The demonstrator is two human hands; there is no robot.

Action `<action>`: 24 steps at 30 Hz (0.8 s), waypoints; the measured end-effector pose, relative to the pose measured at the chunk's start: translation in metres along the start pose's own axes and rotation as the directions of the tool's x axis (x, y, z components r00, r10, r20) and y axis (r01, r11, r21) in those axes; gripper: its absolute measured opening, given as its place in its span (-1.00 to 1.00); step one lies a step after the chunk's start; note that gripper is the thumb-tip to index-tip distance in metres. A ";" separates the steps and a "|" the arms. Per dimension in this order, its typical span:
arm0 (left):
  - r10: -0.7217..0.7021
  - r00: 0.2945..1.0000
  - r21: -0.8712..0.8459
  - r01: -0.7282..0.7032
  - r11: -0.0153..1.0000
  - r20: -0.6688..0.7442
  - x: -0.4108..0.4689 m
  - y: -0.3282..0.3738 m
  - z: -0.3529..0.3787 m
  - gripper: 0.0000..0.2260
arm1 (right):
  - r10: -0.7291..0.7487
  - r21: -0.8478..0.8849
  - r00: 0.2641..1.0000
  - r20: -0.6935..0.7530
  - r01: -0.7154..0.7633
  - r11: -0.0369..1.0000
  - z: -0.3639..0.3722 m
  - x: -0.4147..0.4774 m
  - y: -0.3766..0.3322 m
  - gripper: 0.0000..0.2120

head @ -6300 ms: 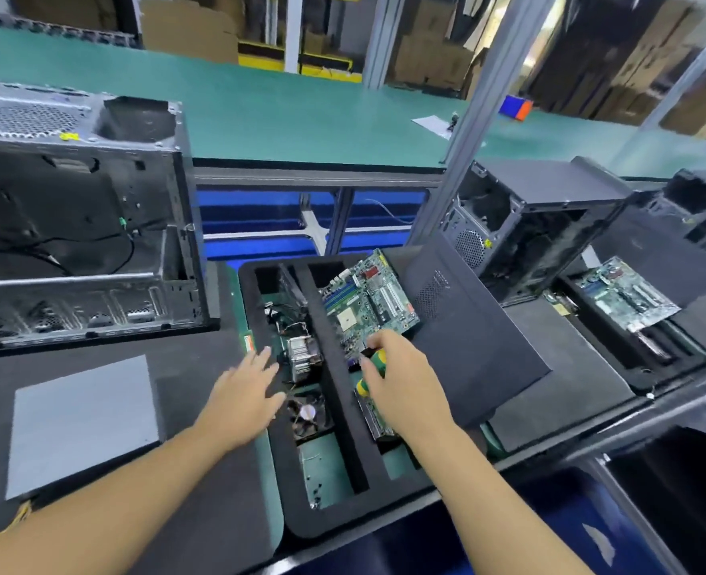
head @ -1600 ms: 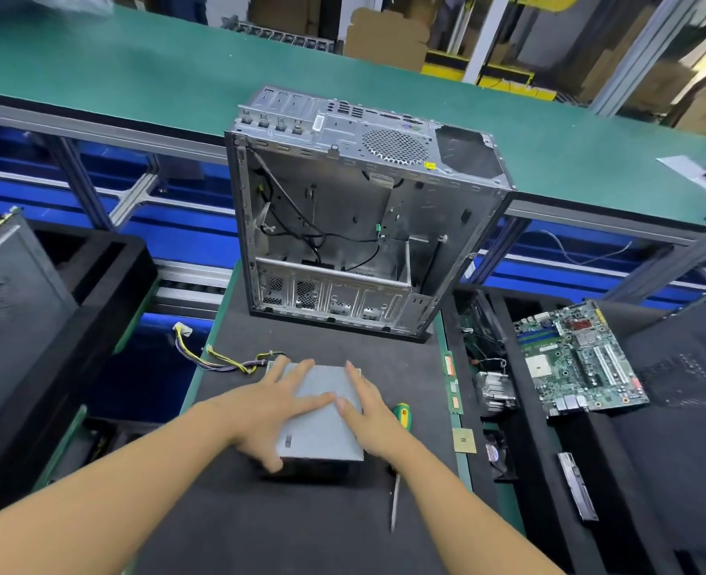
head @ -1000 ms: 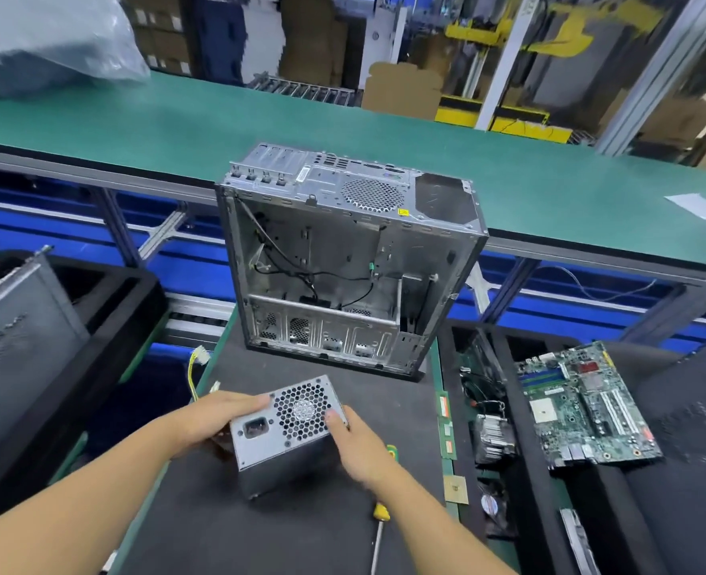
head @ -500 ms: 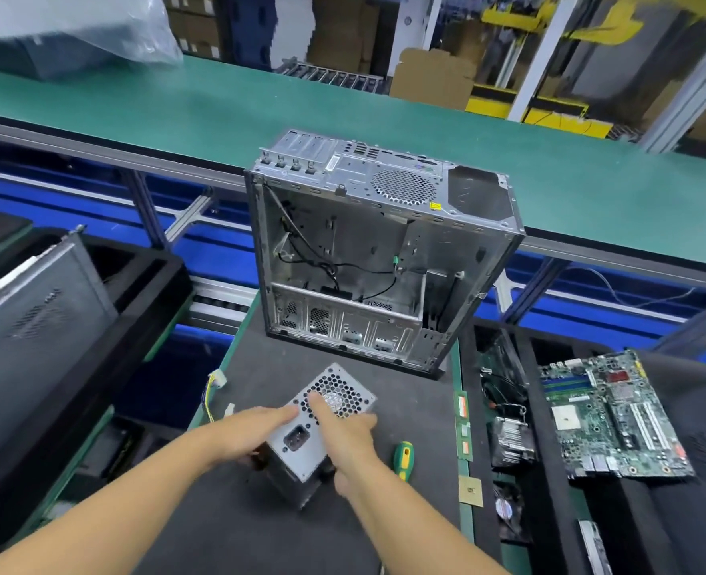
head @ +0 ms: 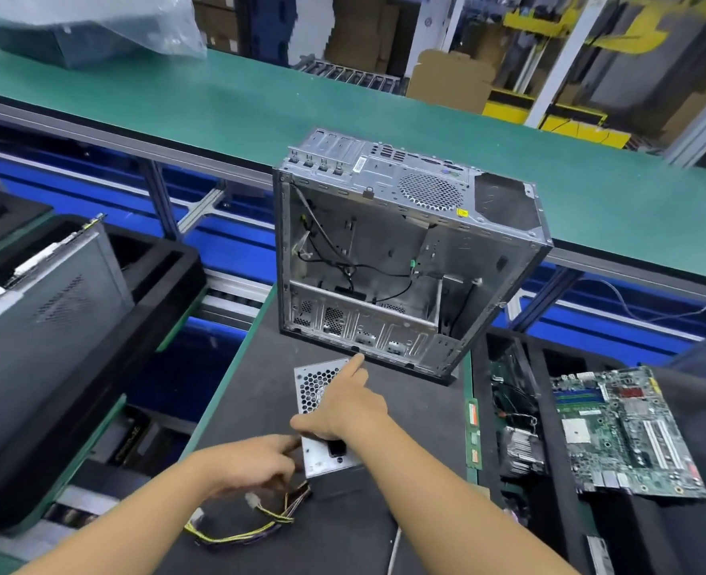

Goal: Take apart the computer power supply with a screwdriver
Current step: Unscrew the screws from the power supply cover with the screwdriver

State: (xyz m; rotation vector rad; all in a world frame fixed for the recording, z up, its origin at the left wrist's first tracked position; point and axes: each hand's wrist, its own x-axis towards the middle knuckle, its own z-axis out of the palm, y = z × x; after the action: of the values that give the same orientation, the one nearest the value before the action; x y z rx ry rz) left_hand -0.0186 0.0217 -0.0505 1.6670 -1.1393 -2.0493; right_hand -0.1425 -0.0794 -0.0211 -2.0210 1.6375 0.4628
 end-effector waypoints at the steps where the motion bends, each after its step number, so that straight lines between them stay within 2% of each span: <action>1: -0.022 1.000 0.065 0.023 0.998 -0.018 0.003 -0.004 -0.002 -0.42 | 0.001 0.003 1.000 -0.006 -0.001 1.000 -0.001 0.002 0.001 0.39; 5: -0.172 0.978 0.032 0.176 0.984 -0.115 0.017 -0.025 0.003 -0.51 | -0.059 0.046 0.998 0.010 0.058 0.997 -0.019 0.007 0.013 0.28; 8: -0.192 0.969 -0.008 0.193 0.981 -0.156 0.024 -0.035 0.012 -0.68 | -0.169 0.044 0.986 -0.007 0.169 0.985 -0.035 0.005 0.015 0.21; 11: -0.169 0.978 0.003 0.171 0.985 -0.123 0.027 -0.037 0.020 -0.76 | -0.331 0.038 0.943 -0.018 0.331 0.943 -0.051 0.002 0.003 0.18; 14: -0.136 0.989 0.000 0.137 0.991 -0.054 0.030 -0.032 0.031 -0.66 | -0.456 -0.034 0.890 0.007 0.456 0.889 -0.065 0.004 -0.012 0.16; 18: -0.029 0.997 -0.004 0.029 1.000 -0.077 0.035 -0.017 0.040 -0.65 | -0.553 -0.091 0.833 0.023 0.552 0.829 -0.067 -0.002 -0.035 0.14; 21: 0.056 0.997 -0.058 -0.059 0.997 -0.061 0.042 -0.006 0.043 -0.48 | -0.636 -0.179 0.771 0.001 0.626 0.759 -0.059 -0.008 -0.049 0.17; 22: 0.090 0.994 -0.030 -0.092 0.995 -0.053 0.044 -0.003 0.043 -0.43 | -0.656 -0.200 0.755 -0.001 0.643 0.740 -0.055 -0.008 -0.052 0.18; 24: 0.135 0.991 0.155 -0.132 0.979 -0.005 0.041 0.002 0.042 -0.49 | -0.687 -0.233 0.727 0.001 0.668 0.707 -0.049 -0.007 -0.056 0.21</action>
State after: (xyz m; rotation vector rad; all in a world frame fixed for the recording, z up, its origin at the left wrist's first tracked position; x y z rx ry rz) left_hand -0.0697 0.0115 -0.0769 1.6226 -1.3967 -1.9058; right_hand -0.0917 -0.0929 0.0320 -2.6471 0.7734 0.2814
